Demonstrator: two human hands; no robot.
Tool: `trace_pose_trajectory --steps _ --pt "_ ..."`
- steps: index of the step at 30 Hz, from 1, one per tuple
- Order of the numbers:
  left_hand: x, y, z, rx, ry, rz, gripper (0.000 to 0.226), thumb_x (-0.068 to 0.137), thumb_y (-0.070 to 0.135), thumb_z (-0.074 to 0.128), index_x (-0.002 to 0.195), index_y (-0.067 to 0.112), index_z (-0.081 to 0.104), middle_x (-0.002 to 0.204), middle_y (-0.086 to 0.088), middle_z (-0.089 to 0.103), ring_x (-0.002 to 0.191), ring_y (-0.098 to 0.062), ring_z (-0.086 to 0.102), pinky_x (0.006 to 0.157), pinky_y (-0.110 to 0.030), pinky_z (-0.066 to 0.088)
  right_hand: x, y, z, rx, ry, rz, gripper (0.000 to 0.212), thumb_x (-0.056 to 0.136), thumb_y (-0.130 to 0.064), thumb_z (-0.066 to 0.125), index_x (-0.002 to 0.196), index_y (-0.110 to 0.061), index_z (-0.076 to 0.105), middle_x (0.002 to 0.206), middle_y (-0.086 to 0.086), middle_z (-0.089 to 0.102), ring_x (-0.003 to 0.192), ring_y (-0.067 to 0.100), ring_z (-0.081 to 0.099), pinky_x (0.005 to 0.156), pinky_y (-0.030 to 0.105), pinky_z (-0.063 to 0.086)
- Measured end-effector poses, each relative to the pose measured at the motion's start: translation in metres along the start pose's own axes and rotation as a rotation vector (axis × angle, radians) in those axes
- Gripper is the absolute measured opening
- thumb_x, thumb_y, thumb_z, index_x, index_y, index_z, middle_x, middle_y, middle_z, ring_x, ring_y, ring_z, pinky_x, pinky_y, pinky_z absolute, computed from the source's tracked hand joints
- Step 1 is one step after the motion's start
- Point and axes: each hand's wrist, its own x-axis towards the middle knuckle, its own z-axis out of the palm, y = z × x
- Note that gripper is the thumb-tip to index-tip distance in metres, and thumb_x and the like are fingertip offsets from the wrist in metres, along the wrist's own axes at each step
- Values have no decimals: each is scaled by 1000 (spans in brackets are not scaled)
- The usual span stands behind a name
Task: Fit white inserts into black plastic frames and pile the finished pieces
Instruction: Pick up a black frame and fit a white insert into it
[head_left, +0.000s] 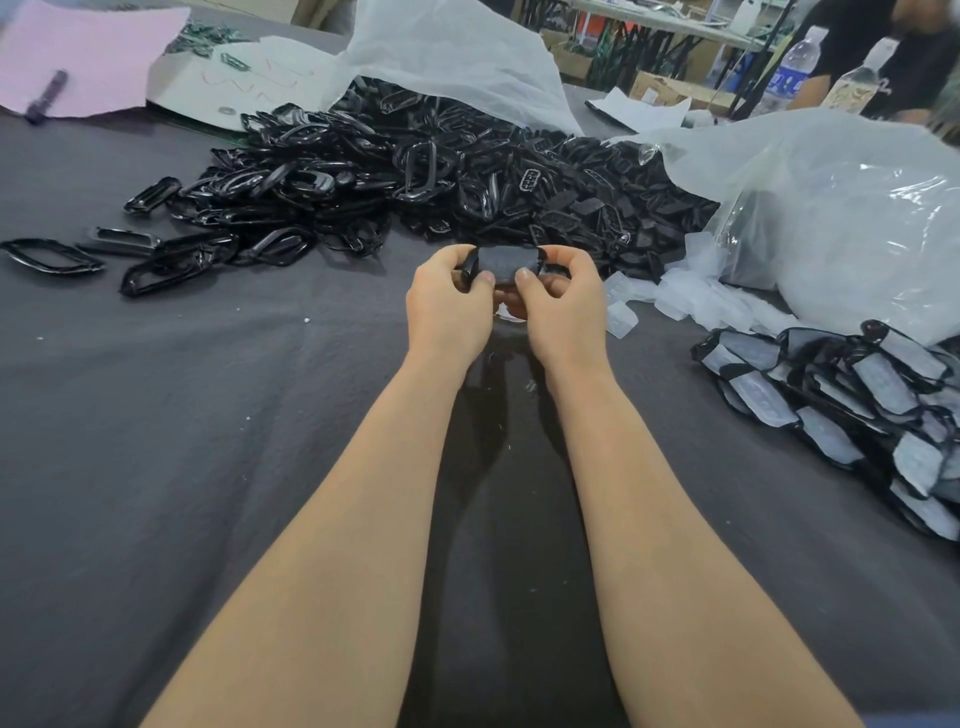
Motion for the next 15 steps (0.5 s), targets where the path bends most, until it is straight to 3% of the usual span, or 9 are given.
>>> trace_pose_trajectory --steps 6,12,15 --pt "0 -1 0 -9 6 -2 30 95 6 52 123 9 61 107 -8 70 101 -24 66 95 -43 53 -1 0 1 -12 -36 -23 24 91 -5 58 107 -20 49 101 14 69 93 26 68 89 45 54" --pt "-4 0 -1 -24 1 63 14 92 11 59 105 15 64 95 -5 71 92 -21 68 90 -43 55 0 1 -1 13 -20 -34 25 89 -2 59 107 -17 49 89 4 69 85 17 70 86 37 57" --pt "-3 -1 -1 -20 24 70 13 95 10 55 101 18 63 89 1 70 82 -10 68 87 -39 57 -1 1 0 5 -19 -29 24 90 -3 58 107 -17 50 96 10 70 87 21 70 86 39 57"
